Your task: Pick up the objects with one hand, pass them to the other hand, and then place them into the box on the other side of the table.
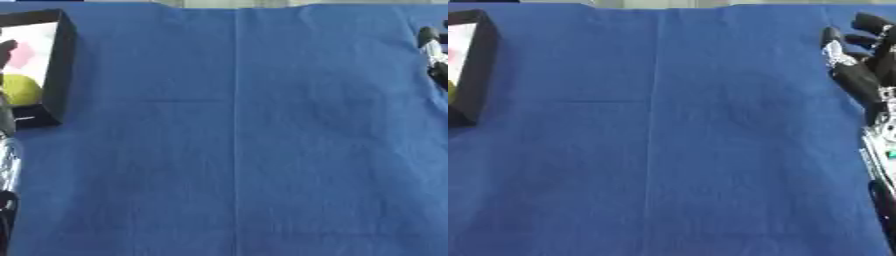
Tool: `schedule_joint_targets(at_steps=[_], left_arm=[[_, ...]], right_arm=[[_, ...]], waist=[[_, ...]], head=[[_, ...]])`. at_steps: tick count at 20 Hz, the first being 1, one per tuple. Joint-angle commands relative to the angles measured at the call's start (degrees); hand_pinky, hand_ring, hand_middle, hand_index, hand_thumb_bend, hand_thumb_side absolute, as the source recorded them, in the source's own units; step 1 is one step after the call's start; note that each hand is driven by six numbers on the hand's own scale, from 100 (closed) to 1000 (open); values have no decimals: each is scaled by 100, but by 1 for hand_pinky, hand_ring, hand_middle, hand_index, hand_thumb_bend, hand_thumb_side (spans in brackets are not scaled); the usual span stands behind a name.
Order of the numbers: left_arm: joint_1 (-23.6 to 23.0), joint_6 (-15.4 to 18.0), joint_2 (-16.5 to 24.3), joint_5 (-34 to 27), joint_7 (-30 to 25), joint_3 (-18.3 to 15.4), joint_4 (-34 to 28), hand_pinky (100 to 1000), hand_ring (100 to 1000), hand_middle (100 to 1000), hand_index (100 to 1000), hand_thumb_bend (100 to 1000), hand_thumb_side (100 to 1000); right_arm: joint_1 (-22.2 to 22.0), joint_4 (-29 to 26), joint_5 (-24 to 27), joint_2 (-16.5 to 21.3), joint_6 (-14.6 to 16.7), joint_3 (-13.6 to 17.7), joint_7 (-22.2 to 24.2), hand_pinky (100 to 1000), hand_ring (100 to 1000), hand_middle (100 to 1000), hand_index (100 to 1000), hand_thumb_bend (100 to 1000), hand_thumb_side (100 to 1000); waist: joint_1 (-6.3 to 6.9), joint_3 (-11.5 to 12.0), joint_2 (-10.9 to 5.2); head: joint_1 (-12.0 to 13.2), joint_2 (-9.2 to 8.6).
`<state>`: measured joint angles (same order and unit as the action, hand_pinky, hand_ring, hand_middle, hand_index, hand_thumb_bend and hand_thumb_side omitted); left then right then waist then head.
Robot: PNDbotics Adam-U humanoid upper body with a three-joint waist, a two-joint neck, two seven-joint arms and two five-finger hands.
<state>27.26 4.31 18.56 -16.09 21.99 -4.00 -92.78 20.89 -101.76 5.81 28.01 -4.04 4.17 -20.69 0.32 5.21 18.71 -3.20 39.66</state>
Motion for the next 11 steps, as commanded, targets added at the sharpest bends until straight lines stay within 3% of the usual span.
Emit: schedule_joint_targets(at_steps=[1, 11], left_arm=[[40, 2, 150, 11, 26, -7, -120, 924, 711, 710, 804, 206, 855], [40, -10, 156, 0, 55, -4, -134, 923, 710, 709, 804, 206, 853]], right_arm=[[40, -178, -36, 101, 9, 21, -9, 725, 788, 773, 800, 346, 314], [46, -197, -42, 104, -9, 3, 7, 723, 776, 753, 795, 349, 311]], waist=[[-1, 8, -155], [0, 9, -159]], head=[[-36, -53], [66, -92]])
